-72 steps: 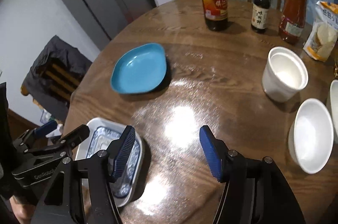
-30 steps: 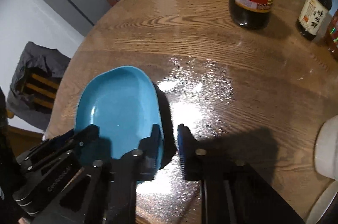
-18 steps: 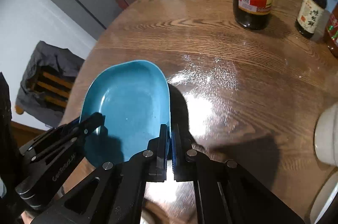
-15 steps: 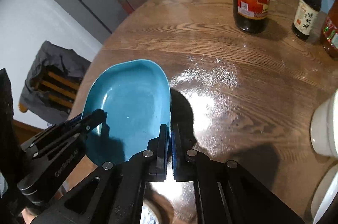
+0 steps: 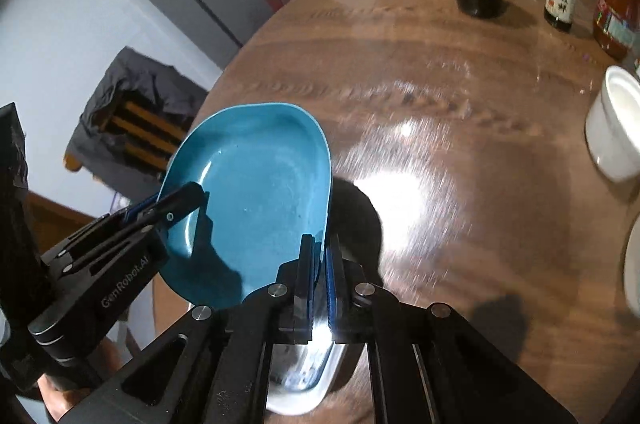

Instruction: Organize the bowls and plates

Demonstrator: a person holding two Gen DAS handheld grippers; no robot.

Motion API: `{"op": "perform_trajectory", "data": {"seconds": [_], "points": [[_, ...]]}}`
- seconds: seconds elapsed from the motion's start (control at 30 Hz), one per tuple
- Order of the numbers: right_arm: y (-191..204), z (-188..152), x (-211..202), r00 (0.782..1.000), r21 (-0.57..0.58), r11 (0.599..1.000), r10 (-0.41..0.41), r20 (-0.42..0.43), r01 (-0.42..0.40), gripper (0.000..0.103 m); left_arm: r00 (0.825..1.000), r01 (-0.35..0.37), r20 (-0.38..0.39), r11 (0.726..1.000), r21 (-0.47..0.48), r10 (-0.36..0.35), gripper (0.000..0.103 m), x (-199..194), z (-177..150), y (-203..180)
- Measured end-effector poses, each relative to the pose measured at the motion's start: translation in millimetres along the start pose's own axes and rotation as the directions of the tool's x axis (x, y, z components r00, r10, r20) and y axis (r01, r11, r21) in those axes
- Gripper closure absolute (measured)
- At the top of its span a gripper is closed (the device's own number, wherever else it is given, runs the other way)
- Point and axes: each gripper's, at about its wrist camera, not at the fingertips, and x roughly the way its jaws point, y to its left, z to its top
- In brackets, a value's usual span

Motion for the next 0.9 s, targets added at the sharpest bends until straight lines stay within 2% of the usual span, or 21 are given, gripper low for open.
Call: {"op": "perform_trajectory", "data": {"seconds": [0.2, 0.47, 0.9], "points": [[17.8, -23.7, 0.5, 0.999, -0.059, 0.998, 0.013, -0.037, -0.015, 0.096, 0.999, -0.036, -0.034, 0.999, -0.024, 0.035, 0.088, -7.2, -32.8, 10.0], [15.7, -48.7, 2.9, 0.997, -0.072, 0.997, -0.001, -0.074, -0.005, 0.096, 0.997, -0.041, -0.073, 0.999, -0.023, 0.039, 0.088, -4.3, -61.5, 8.8], [10.3, -57.9, 21.1, 0.994, -0.069, 0.997, -0.046, -0.103, 0.039, 0.095, 0.993, -0.057, -0.105, 0.998, 0.032, 0.06, 0.087, 14.7, -67.8, 4.1]]}}
